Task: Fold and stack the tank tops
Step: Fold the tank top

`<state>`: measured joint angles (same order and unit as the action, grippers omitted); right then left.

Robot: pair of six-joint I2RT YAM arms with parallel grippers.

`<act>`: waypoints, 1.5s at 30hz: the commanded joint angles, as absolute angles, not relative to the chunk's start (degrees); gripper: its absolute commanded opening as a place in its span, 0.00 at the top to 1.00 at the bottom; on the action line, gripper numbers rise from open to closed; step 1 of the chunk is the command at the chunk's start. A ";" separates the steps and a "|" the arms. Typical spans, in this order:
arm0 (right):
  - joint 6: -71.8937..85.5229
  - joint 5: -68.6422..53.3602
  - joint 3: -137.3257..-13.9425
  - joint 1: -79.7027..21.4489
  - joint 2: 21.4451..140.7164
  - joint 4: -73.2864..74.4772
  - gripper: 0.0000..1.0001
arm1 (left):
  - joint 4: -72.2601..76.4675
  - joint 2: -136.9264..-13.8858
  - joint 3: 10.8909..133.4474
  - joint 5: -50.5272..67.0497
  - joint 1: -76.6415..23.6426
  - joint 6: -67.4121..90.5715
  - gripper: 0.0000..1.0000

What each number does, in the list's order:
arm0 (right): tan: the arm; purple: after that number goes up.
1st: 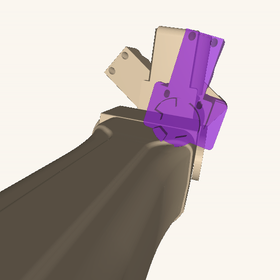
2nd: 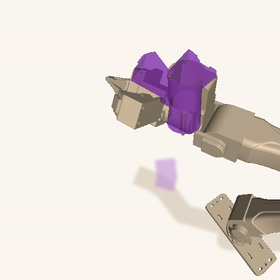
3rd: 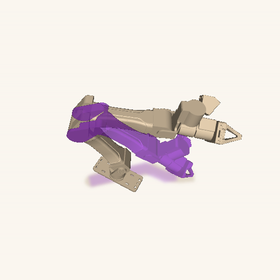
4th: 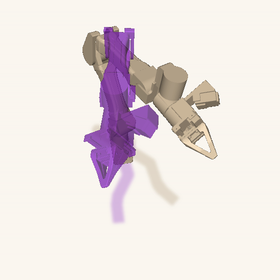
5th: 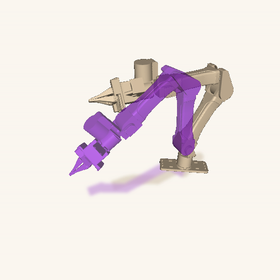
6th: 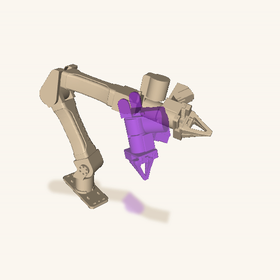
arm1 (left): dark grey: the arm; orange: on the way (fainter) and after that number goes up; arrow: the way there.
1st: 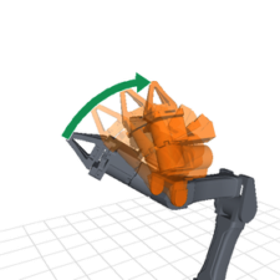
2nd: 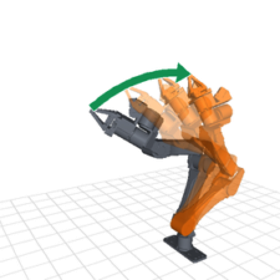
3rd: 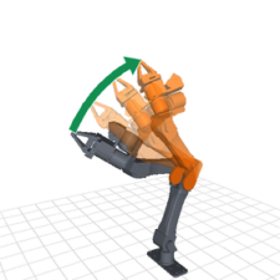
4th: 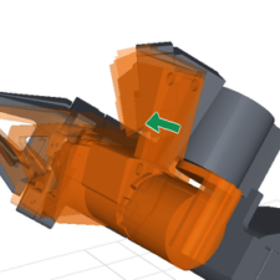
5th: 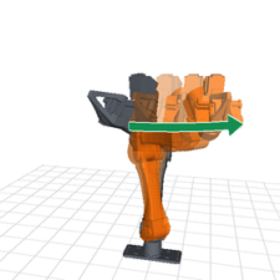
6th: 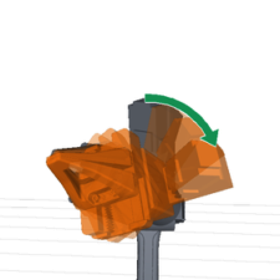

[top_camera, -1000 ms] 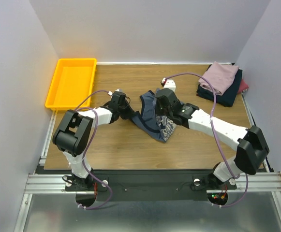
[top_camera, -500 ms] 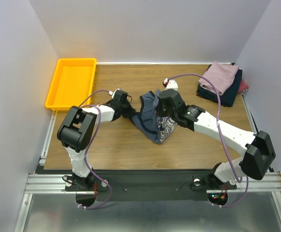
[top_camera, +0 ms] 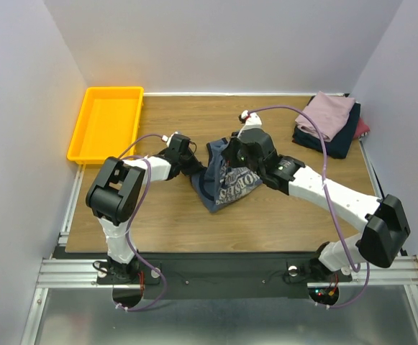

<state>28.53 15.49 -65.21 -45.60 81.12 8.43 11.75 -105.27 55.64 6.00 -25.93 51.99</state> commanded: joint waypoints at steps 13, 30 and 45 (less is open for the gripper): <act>31.46 -1.65 -58.10 -45.53 93.16 -14.31 0.96 | 11.69 -104.94 57.57 4.40 -26.10 52.21 0.96; 32.61 -4.21 -54.93 -46.05 96.31 -26.45 0.96 | 11.34 -96.69 56.69 -2.81 -23.03 54.41 0.79; 31.29 -10.21 -60.29 -46.85 104.86 -27.78 0.11 | 6.24 -90.89 58.81 -1.94 -17.67 51.42 0.65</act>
